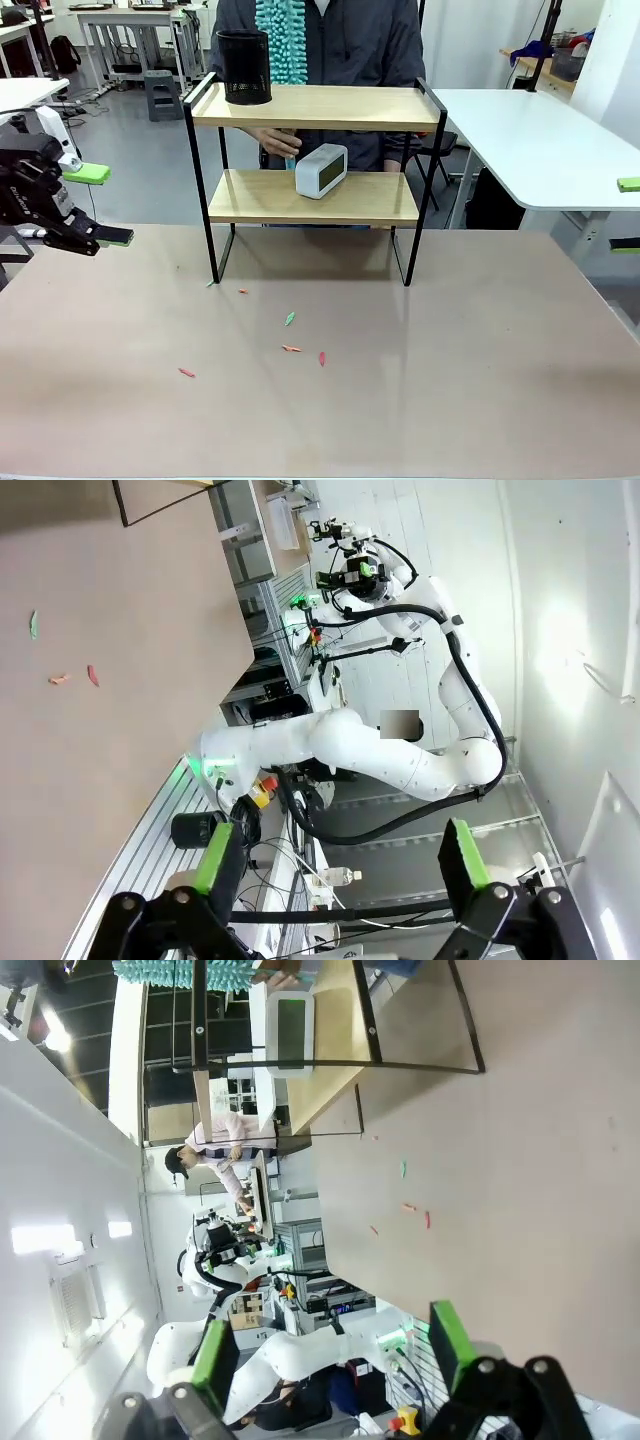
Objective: Clean the shelf.
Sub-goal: Hand the Duster back to the human.
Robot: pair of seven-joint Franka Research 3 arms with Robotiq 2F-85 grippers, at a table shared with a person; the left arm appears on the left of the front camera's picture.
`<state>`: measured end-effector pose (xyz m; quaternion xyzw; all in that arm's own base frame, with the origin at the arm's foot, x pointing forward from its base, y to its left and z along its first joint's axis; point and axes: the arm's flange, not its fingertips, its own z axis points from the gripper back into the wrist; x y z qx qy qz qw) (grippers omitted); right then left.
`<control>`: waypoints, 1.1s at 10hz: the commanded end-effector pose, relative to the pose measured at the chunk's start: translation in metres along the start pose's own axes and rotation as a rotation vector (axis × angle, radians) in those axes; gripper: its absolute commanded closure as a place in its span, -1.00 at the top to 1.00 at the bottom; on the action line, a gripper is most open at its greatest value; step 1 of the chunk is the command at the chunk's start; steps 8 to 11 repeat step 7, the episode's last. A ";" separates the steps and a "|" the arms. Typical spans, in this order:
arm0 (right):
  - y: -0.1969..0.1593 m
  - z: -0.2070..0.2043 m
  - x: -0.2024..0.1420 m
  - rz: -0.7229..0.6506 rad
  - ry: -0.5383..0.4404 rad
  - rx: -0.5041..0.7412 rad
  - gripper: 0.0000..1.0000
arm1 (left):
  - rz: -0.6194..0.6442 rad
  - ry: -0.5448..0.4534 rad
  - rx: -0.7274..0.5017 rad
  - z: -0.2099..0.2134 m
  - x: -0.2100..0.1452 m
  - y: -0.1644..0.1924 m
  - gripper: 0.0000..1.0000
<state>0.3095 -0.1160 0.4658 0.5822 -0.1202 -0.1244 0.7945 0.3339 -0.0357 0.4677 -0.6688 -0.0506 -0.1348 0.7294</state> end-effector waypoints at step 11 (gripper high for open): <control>0.002 0.001 0.001 0.023 -0.007 -0.011 1.00 | 0.007 -0.002 0.005 -0.002 -0.001 -0.001 1.00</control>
